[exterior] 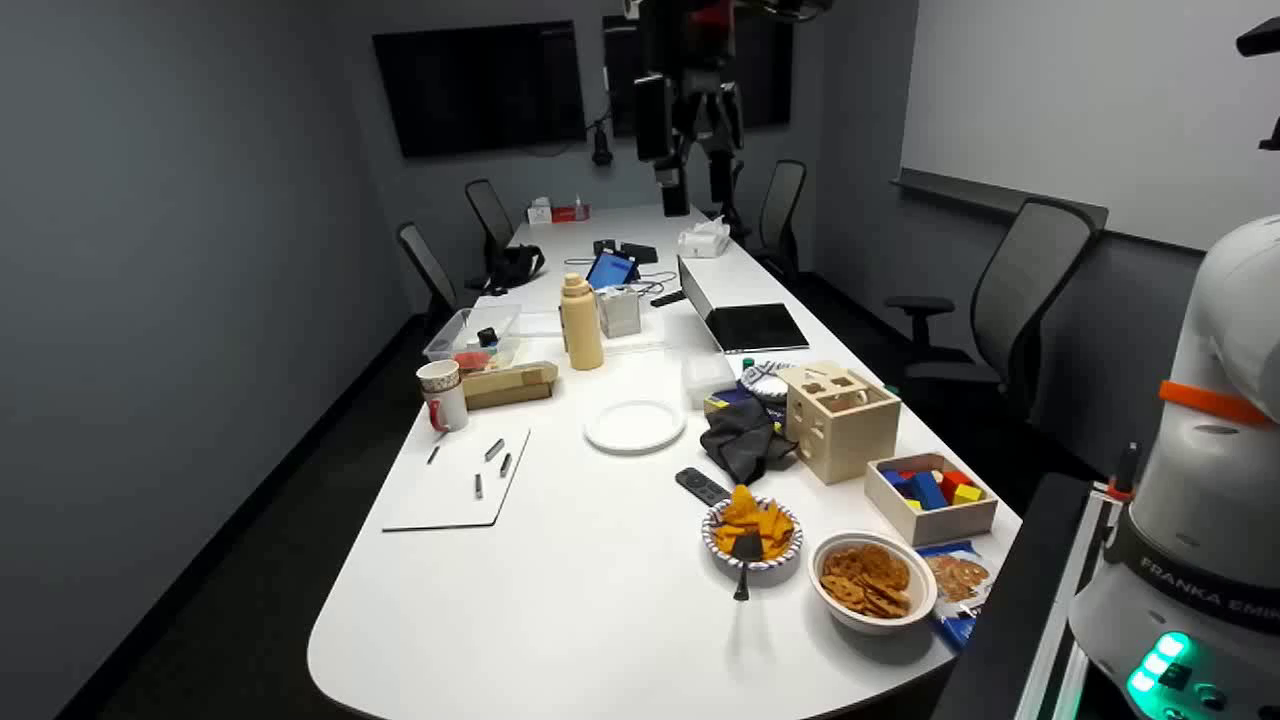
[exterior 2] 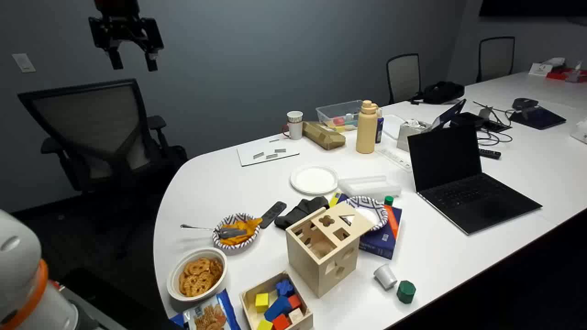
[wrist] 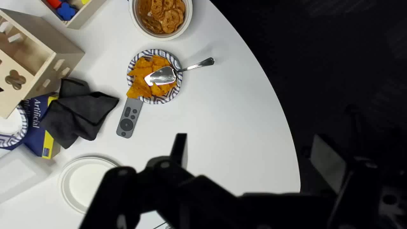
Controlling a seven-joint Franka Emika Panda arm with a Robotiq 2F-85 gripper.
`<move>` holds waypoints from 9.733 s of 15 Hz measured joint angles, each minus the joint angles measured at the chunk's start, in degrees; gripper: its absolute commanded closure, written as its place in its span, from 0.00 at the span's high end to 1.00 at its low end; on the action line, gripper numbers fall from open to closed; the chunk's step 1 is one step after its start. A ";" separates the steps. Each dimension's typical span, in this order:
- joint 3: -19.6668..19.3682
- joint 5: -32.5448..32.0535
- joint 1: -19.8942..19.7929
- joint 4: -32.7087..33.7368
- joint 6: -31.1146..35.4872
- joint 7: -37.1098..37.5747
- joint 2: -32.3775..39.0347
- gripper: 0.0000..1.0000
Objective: Use the towel to wipe the table.
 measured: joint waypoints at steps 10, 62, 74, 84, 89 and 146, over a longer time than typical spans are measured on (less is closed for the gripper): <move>-3.13 -0.26 -2.26 -2.85 5.50 -1.34 5.24 1.00; -23.69 12.20 -7.40 9.99 55.81 30.60 67.40 0.75; -24.09 10.97 -8.48 13.62 50.43 31.32 70.03 0.00; -13.87 14.87 -15.95 16.98 44.59 21.56 70.04 0.02; -12.26 16.82 -18.59 17.34 38.07 17.79 70.14 0.02; -15.35 12.40 -17.75 25.98 31.95 9.62 75.25 0.02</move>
